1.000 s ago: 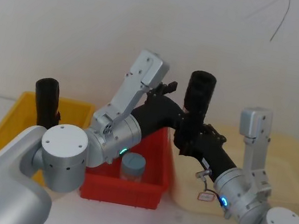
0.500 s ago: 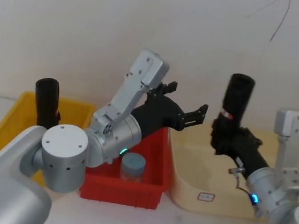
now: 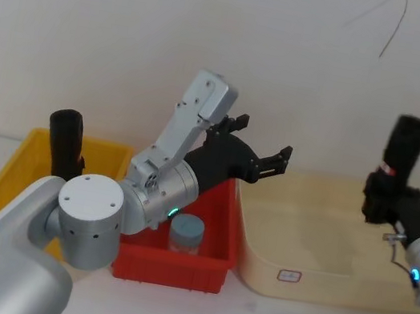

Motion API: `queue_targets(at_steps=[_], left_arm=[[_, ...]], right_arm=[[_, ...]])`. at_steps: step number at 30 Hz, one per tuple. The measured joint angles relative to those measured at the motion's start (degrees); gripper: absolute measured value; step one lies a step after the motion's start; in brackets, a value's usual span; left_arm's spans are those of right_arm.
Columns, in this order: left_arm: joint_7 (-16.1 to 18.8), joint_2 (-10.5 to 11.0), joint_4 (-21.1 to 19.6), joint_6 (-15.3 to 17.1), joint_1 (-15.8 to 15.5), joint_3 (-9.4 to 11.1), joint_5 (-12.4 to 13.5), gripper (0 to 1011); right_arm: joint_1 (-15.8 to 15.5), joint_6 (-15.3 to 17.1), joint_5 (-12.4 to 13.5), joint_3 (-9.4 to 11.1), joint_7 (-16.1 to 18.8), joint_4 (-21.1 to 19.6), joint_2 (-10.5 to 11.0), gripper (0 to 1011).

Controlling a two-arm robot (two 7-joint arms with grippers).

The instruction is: Pick up the garbage bag with the one hand and transfer it to the other hand.

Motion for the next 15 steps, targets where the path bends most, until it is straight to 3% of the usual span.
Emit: queue_targets(at_steps=[2, 4, 8, 9, 15], left_arm=[[0.0, 0.0, 0.0, 0.0, 0.0, 0.0, 0.0, 1001], [0.0, 0.0, 0.0, 0.0, 0.0, 0.0, 0.0, 1001], [0.5, 0.2, -0.2, 0.0, 0.2, -0.1, 0.0, 1001], [0.8, 0.3, -0.5, 0.0, 0.4, -0.2, 0.1, 1002], [3.0, 1.0, -2.0, 0.1, 1.5, -1.0, 0.9, 1002]], right_arm=[[0.2, 0.3, -0.2, 0.5, -0.6, 0.2, 0.4, 562], [0.4, 0.8, -0.7, 1.2, -1.5, 0.4, 0.9, 669], [0.4, 1.5, -1.5, 2.1, -2.8, 0.3, 1.8, 744], [0.4, 1.7, -1.7, 2.3, -3.1, 0.1, 2.1, 816], [0.0, 2.4, -2.8, 2.7, -3.8, -2.0, 3.0, 962]])
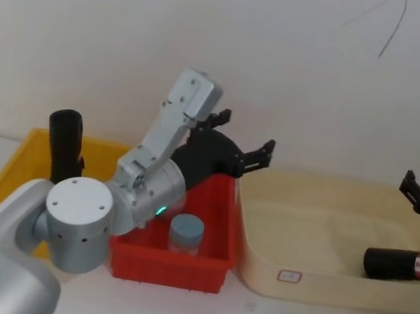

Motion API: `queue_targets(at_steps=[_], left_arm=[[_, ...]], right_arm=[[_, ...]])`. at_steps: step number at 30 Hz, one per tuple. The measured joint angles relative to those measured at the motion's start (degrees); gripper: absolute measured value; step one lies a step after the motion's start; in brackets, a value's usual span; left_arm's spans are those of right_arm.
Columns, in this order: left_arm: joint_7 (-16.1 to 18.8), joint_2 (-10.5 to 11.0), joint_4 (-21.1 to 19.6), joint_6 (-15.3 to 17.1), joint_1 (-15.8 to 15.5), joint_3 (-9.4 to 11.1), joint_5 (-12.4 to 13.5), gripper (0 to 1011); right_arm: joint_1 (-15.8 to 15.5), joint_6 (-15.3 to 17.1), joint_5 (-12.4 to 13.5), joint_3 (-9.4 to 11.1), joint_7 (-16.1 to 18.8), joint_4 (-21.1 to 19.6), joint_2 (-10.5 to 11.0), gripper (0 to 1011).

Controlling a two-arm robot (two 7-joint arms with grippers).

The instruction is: Pick up the garbage bag with the one hand and transfer it to the other hand.

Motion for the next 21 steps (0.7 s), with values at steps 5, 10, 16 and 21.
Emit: queue_targets(at_steps=[5, 10, 16, 21], left_arm=[[2.0, 0.6, -1.5, 0.1, 1.2, -0.8, 0.8, 1002], [4.9, 1.5, -3.6, 0.2, 3.0, -2.1, 1.8, 1002], [8.2, 2.6, -6.2, 0.4, 5.4, -3.9, 2.9, 1002], [10.6, 3.5, -8.4, 0.6, 7.4, -5.4, 3.6, 1001]], right_arm=[[-0.3, 0.3, -0.8, -0.3, 0.0, -2.3, 0.3, 999], [-0.5, 0.5, -1.4, -1.0, 0.7, -4.4, 0.4, 999], [-0.8, 1.0, -1.8, -2.7, 2.3, -6.7, 0.0, 999], [-1.1, 1.7, -1.9, -4.4, 4.2, -8.1, -0.6, 999]])
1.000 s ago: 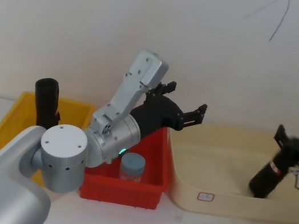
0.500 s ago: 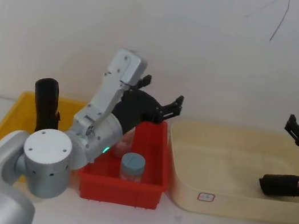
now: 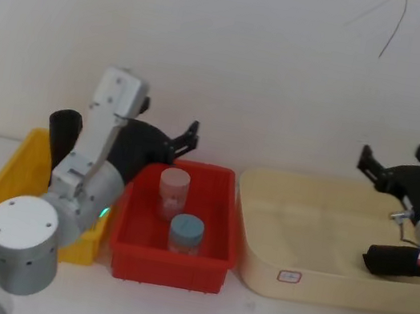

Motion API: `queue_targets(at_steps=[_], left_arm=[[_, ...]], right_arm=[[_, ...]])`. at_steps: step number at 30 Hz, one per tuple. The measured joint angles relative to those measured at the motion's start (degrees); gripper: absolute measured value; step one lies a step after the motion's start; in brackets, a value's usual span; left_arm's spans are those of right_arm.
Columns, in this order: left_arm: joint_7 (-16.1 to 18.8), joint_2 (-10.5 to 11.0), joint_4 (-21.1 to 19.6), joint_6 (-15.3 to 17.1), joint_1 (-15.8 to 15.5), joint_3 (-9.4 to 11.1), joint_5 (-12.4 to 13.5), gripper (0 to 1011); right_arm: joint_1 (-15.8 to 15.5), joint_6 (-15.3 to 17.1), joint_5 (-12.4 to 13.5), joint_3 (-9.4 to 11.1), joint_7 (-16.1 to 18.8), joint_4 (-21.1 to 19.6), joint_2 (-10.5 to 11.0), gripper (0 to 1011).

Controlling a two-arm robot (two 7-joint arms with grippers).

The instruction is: Pick up the garbage bag with the one hand and transfer it to the other hand.

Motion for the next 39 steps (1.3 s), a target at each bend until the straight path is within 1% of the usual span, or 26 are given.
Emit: queue_targets(at_steps=[1, 2, 3, 4, 5, 8, 11, 12, 13, 14, 17, 20, 23, 27, 39], left_arm=[[0.3, 0.1, -0.3, 0.0, 0.3, -0.2, 0.1, 1001], [0.8, 0.3, -0.7, 0.0, 0.7, -0.5, 0.2, 1001], [1.5, 0.6, -1.4, 0.1, 1.4, -1.2, 0.4, 1001], [1.9, 0.7, -1.6, 0.1, 1.6, -1.4, 0.5, 1002], [2.8, 1.1, -2.4, 0.1, 2.4, -2.1, 0.8, 1002], [4.4, 1.6, -3.6, 0.2, 3.8, -3.3, 1.2, 1002], [5.5, 2.0, -4.3, 0.2, 4.8, -4.3, 1.4, 1002], [6.2, 2.2, -4.8, 0.3, 5.5, -5.0, 1.5, 1002], [7.0, 2.4, -5.2, 0.4, 6.1, -5.6, 1.7, 1002], [7.0, 2.4, -5.2, 0.4, 6.1, -5.6, 1.7, 1002], [8.3, 2.9, -6.0, 0.5, 7.4, -7.1, 1.8, 1001], [9.1, 3.2, -6.5, 0.5, 8.2, -8.1, 1.9, 1002], [9.7, 3.4, -6.9, 0.6, 8.8, -8.8, 2.0, 1002], [10.2, 3.6, -7.2, 0.6, 9.4, -9.4, 2.0, 1002], [11.4, 4.0, -7.9, 0.7, 10.5, -10.7, 2.1, 1002]], right_arm=[[0.0, 0.0, 0.0, 0.0, 0.0, 0.0, 0.0, 1000], [-0.1, 0.2, 0.0, -0.6, 0.5, -0.3, -0.2, 999], [-0.2, 0.4, 0.0, -0.9, 0.8, -0.4, -0.3, 1000], [-0.3, 0.5, 0.0, -1.1, 1.1, -0.6, -0.4, 999], [-0.4, 0.8, 0.0, -1.7, 1.8, -0.8, -0.6, 1000], [-0.8, 1.4, 0.0, -2.9, 3.1, -1.2, -1.1, 1000], [-1.1, 1.8, 0.1, -3.9, 4.1, -1.5, -1.5, 1000], [-1.4, 2.2, 0.2, -4.6, 4.8, -1.6, -1.7, 1000], [-1.5, 2.3, 0.2, -4.9, 5.1, -1.6, -1.8, 999], [-1.6, 2.5, 0.3, -5.3, 5.4, -1.7, -2.0, 1000], [-2.1, 3.3, 0.8, -6.9, 7.1, -1.8, -2.6, 1000], [-2.4, 3.8, 1.1, -7.9, 8.1, -1.8, -3.0, 999], [-2.9, 4.5, 1.6, -9.5, 9.5, -1.9, -3.5, 1000], [-3.3, 5.2, 2.1, -10.6, 10.6, -1.9, -3.9, 1000], [-3.7, 6.4, 3.5, -13.4, 13.4, -2.3, -4.7, 1000]])
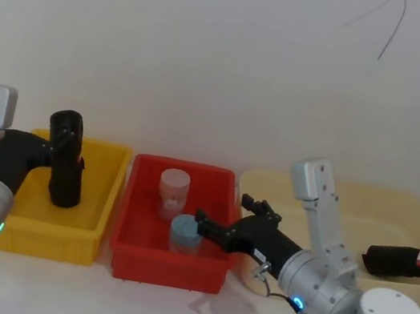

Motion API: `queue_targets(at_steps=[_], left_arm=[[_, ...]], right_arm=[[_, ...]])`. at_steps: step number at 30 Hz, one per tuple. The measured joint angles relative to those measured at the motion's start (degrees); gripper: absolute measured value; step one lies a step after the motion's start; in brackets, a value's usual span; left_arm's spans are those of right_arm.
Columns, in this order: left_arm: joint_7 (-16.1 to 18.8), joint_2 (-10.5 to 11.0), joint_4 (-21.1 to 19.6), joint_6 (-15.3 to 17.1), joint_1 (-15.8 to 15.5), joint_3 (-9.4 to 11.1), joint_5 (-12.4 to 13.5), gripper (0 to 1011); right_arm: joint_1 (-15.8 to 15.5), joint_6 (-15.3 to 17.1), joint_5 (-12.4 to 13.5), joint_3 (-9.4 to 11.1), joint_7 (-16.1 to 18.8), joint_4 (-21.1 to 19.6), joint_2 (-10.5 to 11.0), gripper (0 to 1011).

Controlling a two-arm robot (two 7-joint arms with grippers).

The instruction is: Pick up the garbage bag with the one hand and transfer it to the other hand.

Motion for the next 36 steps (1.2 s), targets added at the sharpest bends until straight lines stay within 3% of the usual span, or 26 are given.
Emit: queue_targets(at_steps=[14, 36], left_arm=[[0.4, 0.1, -0.3, 0.0, 0.4, -0.5, 0.1, 1002], [0.6, 0.2, -0.4, 0.0, 0.6, -0.7, 0.1, 1001]], right_arm=[[0.5, 0.3, 0.6, -1.9, 1.0, 1.5, -0.7, 999], [4.1, -1.5, 0.9, -3.7, 0.3, 10.1, -2.6, 1000]])
